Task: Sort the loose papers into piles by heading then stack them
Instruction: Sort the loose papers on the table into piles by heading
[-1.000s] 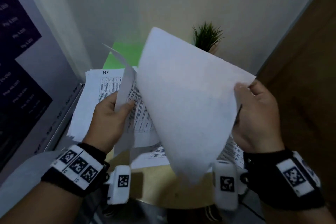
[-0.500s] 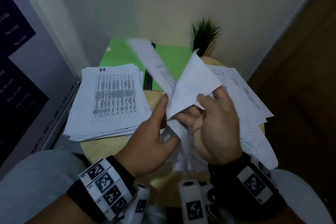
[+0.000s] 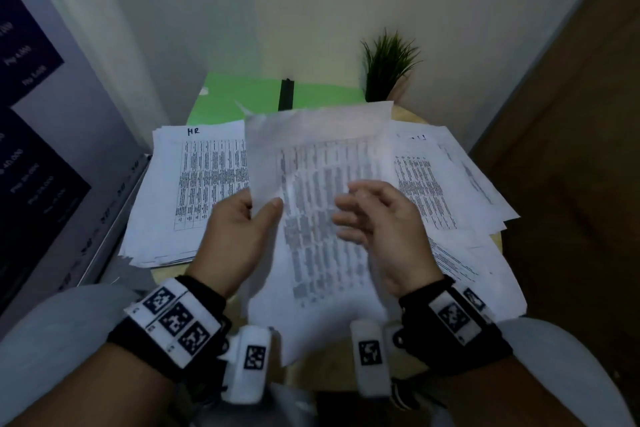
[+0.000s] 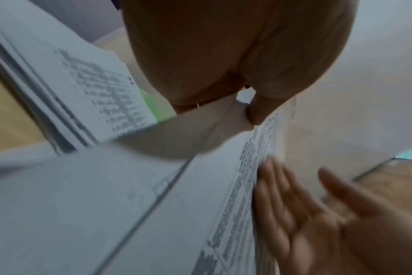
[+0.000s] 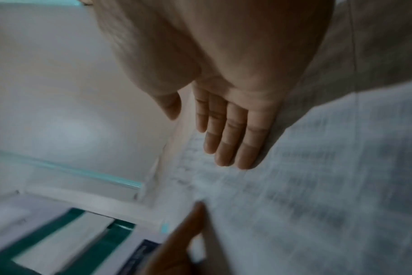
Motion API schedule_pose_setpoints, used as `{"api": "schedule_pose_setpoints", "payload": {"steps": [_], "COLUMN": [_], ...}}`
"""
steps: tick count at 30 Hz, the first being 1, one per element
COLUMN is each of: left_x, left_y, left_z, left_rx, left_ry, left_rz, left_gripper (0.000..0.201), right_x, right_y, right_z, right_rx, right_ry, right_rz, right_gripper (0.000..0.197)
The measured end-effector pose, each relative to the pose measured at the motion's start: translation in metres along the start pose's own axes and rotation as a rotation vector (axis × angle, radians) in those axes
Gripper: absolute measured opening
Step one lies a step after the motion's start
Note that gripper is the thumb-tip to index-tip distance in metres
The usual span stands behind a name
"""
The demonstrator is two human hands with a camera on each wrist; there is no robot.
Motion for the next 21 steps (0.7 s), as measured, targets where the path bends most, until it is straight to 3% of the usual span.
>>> {"api": "schedule_pose_setpoints", "payload": {"steps": [2, 4, 8, 12, 18, 21], "left_x": [0.01, 0.019, 0.031, 0.033, 0.025, 0.024], "left_y": [-0.008, -0.014, -0.003, 0.005, 0.003, 0.002], "left_z": [0.025, 0.047, 0.094, 0.095, 0.068, 0.069], "left_rx": [0.041, 0.118, 0.206, 0.244, 0.366, 0.322], "left_ry": [-0.086, -0.147, -0.281, -0.243, -0.153, -0.184], "left_rz": [-0.041, -0.074, -0.004, 0.04, 0.025, 0.027], "left_gripper": [0.013, 0.008, 0.011, 0.02, 0.028, 0.028], "right_x": [0.015, 0.022, 0.017, 0.017, 0.013, 0.012], "right_y": [-0.012, -0.046, -0.104, -0.123, -0.134, -0.134], "right_z": [0.03, 0.036, 0.036, 0.027, 0.02, 0.018], "right_rx": [-0.524, -0.954, -1.329, -1.565, -1.658, -1.671], "right_ry": [-0.094, 0.038, 0.279, 0.345, 0.391, 0.364], "right_rz": [0.09, 0.007, -0.14, -0.143, -0.187, -0.166], "right_gripper": [0.012, 0.031, 0.07, 0.077, 0.093, 0.085]}}
Point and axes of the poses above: each hand's wrist, its own x-axis towards the middle knuckle, its own z-axis out of the back of the hand, y = z × x, the point moved 10 cm from there along x, towards the middle knuckle, and after that the axes turned 8 degrees about -x, right-handed, at the moved point
